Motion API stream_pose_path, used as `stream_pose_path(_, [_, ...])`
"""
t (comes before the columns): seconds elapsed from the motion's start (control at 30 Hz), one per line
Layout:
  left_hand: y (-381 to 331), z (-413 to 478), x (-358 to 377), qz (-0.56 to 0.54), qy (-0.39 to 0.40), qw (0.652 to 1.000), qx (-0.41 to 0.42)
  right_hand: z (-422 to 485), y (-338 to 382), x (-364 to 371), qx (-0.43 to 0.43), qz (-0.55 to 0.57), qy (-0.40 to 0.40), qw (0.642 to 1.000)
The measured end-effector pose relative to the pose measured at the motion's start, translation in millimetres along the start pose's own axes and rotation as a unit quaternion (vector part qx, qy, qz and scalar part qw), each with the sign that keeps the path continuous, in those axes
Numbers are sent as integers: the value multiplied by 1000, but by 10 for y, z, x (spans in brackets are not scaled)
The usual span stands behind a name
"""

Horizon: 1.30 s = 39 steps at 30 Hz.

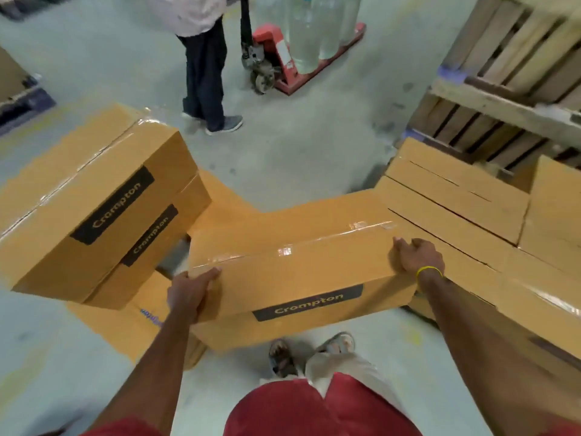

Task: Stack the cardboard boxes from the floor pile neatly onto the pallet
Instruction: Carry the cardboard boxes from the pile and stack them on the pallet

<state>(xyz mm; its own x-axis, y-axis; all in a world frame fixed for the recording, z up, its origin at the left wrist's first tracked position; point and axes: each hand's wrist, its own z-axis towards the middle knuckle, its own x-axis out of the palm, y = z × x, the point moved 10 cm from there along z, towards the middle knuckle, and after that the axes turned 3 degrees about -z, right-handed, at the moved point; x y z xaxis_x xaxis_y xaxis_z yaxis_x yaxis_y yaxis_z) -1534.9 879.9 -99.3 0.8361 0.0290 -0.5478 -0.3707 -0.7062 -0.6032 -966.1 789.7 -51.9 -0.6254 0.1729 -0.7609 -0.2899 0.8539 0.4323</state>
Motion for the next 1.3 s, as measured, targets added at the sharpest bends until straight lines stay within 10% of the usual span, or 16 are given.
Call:
stream_pose_path(0.7, [-1783, -2706, 3662, 162, 263, 910, 276, -1020, -4393, -2459, 263, 221, -247, 906])
stream_pose_path(1.3, [-2952, -2737, 4248, 135, 264, 907, 300, 111, -3831, -3197, 212, 235, -273, 908])
